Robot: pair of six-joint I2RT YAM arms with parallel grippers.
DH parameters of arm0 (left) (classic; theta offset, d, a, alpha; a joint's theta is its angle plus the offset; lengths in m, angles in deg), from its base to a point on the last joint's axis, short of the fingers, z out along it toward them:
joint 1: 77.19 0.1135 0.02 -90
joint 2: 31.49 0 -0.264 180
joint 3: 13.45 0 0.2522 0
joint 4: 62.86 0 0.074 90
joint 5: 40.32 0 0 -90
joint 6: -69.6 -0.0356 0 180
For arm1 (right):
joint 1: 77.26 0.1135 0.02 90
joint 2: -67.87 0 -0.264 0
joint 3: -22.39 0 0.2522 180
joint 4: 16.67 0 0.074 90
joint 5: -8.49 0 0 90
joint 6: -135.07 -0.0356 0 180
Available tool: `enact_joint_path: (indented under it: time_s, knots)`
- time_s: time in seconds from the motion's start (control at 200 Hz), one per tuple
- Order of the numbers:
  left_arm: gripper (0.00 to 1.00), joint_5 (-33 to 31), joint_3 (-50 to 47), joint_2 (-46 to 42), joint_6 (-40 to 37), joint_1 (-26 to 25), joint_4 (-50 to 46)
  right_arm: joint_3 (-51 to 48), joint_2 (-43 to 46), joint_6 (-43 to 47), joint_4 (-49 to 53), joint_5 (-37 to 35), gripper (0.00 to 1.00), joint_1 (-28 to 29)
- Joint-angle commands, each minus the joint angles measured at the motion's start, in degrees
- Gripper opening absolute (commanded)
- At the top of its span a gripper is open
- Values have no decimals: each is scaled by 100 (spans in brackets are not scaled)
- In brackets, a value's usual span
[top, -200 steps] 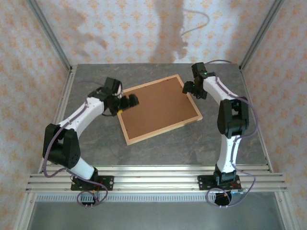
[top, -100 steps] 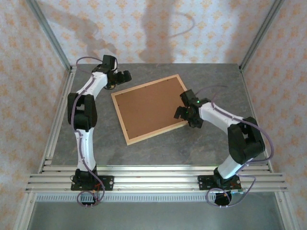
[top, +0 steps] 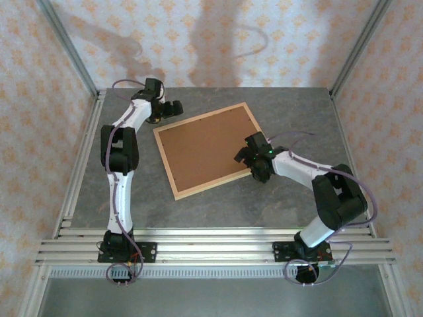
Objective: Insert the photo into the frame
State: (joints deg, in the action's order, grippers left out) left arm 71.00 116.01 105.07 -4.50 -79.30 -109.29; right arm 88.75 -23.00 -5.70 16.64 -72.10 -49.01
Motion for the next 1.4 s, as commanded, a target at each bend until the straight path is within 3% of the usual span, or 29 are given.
enact_joint_path:
  time_s: [0.0,0.47,0.746,1.036,1.171,1.396]
  knots:
    - [99,279,-379,-149,-103,36,-2,-3,-18,-116,-516,-283,100,36]
    - [97,946,-3432,-1930,1095,-234,1568,984,-777,977,-560,-239,100,-538]
    - [96,1329,-5101,-2676,2446,-721,2769,1446,-1356,1337,-434,-212,100,-988]
    - [95,1230,-5981,-3630,3042,-1255,2953,2282,-1753,2448,340,-504,100,-1439]
    - [96,1168,-6265,-4003,3196,-1242,3077,2693,-1819,3117,852,-578,100,-1527]
    - [100,1098,-6271,-4057,3380,-931,3532,2997,-1491,4030,1345,158,100,-1184]
